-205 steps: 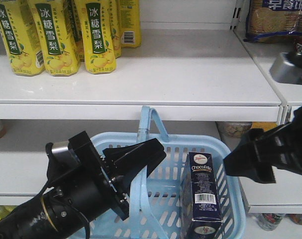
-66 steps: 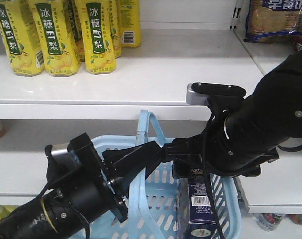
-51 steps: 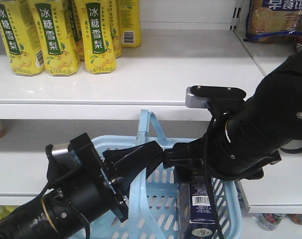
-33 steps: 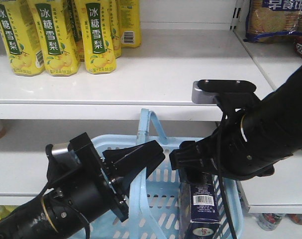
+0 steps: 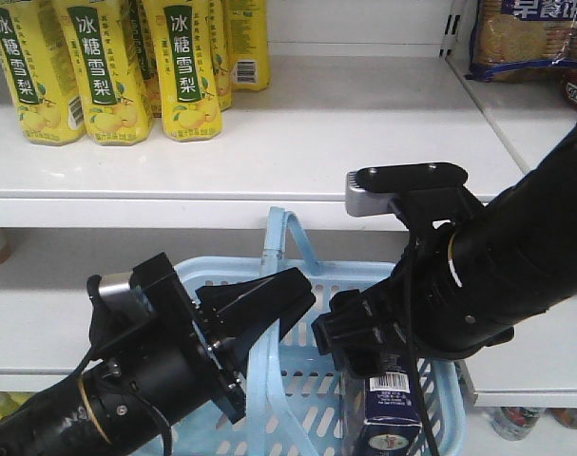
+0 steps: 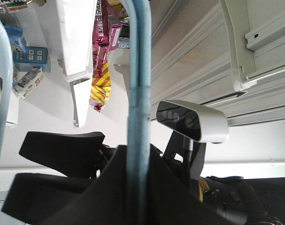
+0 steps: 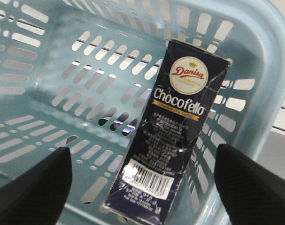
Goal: Left arm holds basket, right arm returns cookies
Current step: 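Align the open right gripper around the top of the Chocofello box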
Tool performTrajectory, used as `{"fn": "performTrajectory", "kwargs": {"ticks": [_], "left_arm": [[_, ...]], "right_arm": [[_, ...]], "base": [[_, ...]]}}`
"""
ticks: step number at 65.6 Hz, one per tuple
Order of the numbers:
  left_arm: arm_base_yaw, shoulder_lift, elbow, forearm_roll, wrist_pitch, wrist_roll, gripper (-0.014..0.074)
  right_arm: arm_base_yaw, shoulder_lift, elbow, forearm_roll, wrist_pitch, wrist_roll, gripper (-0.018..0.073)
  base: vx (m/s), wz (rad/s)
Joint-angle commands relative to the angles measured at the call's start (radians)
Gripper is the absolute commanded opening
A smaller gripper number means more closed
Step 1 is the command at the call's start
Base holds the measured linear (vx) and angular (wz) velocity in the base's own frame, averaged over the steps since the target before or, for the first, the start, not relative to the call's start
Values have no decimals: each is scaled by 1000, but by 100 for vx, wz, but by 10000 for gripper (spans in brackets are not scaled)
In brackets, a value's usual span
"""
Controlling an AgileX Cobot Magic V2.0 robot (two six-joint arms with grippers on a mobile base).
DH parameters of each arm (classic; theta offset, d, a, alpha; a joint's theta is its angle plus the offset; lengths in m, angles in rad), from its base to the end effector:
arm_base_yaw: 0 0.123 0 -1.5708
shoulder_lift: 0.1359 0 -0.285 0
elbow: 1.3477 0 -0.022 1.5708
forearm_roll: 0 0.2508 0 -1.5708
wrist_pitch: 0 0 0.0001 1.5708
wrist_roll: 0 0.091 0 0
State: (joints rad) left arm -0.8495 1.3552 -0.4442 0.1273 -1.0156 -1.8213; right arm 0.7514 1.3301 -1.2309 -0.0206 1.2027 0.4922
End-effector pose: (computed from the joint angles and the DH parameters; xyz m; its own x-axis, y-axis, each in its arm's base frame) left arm 0.1595 -0.1963 0.2548 -0.8254 -0.5417 0.1591 -0.0273 -0.2432 -0.9696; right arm 0.1860 0.1713 0.3401 -0.9218 -0.2235 -0.3169 -0.2804 0.9486 0.1465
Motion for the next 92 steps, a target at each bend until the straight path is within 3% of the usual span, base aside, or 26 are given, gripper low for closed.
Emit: {"fn": "performTrajectory", "kwargs": {"ticks": [1, 34, 51, 92], "left_arm": [[4, -35, -39, -41, -140, 11, 0], [4, -35, -39, -41, -140, 11, 0], [4, -35, -39, -41, -140, 11, 0], [4, -35, -39, -41, -140, 11, 0]], "right_arm": [[1, -7, -24, -18, -19, -14, 569], [1, 2, 89, -23, -74, -14, 569], [1, -1, 89, 1, -167, -9, 569], [1, 54, 92, -29, -198, -13, 569]], "base": [[0, 0], [0, 0], [0, 0], [0, 0]]}}
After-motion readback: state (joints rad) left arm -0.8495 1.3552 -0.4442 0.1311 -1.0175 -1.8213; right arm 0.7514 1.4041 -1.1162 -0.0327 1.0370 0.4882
